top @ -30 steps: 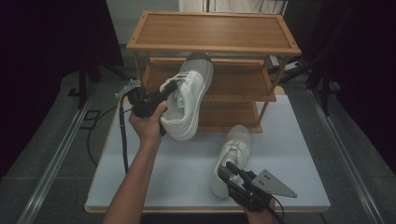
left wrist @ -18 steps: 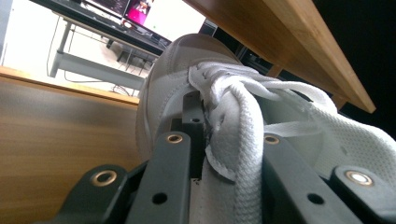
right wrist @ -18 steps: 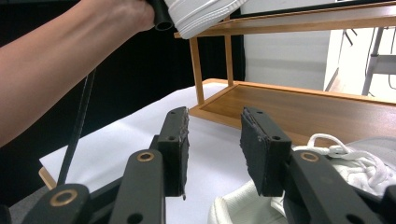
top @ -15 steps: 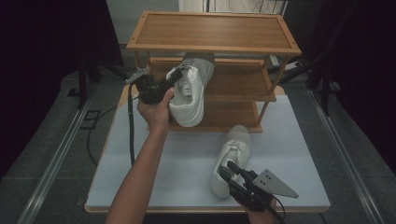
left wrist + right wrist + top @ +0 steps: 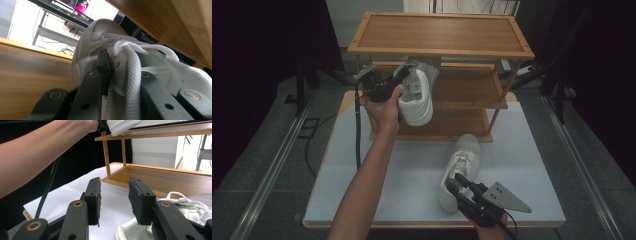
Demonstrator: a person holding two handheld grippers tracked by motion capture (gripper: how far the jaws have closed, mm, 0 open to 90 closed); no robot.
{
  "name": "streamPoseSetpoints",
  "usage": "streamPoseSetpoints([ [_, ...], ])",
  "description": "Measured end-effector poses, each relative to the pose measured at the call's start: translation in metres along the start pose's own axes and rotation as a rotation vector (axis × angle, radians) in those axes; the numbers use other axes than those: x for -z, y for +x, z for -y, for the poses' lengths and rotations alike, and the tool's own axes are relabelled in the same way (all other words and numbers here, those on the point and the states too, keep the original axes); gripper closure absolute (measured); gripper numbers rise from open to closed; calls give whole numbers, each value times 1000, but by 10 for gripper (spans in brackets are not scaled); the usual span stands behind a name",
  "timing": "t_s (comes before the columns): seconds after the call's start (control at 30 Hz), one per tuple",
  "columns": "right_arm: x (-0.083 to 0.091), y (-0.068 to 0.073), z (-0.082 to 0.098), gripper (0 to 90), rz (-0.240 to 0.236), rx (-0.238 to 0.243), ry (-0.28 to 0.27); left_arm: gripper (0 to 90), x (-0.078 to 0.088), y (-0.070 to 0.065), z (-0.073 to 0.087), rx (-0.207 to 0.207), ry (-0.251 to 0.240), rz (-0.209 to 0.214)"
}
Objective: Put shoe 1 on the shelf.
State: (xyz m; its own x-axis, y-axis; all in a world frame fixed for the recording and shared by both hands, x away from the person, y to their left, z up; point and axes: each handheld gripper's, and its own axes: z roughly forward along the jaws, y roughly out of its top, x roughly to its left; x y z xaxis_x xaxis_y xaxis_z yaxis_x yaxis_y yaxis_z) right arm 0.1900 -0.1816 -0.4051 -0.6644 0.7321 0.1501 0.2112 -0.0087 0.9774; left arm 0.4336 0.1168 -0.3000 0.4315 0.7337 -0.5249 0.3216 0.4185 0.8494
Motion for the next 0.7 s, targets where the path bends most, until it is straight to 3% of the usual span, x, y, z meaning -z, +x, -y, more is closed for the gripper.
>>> streamPoseSetpoints([
  [0.33, 6, -5, -5, 620, -8, -41, -20, 807, -15, 8, 1, 47, 1, -34],
  [0.63, 7, -6, -8, 620, -19, -49, -20, 803, -24, 13, -4, 50, -8, -71],
  [0.7, 7, -5, -8, 620, -20, -48, -21, 802, -26, 13, -6, 35, -7, -80],
])
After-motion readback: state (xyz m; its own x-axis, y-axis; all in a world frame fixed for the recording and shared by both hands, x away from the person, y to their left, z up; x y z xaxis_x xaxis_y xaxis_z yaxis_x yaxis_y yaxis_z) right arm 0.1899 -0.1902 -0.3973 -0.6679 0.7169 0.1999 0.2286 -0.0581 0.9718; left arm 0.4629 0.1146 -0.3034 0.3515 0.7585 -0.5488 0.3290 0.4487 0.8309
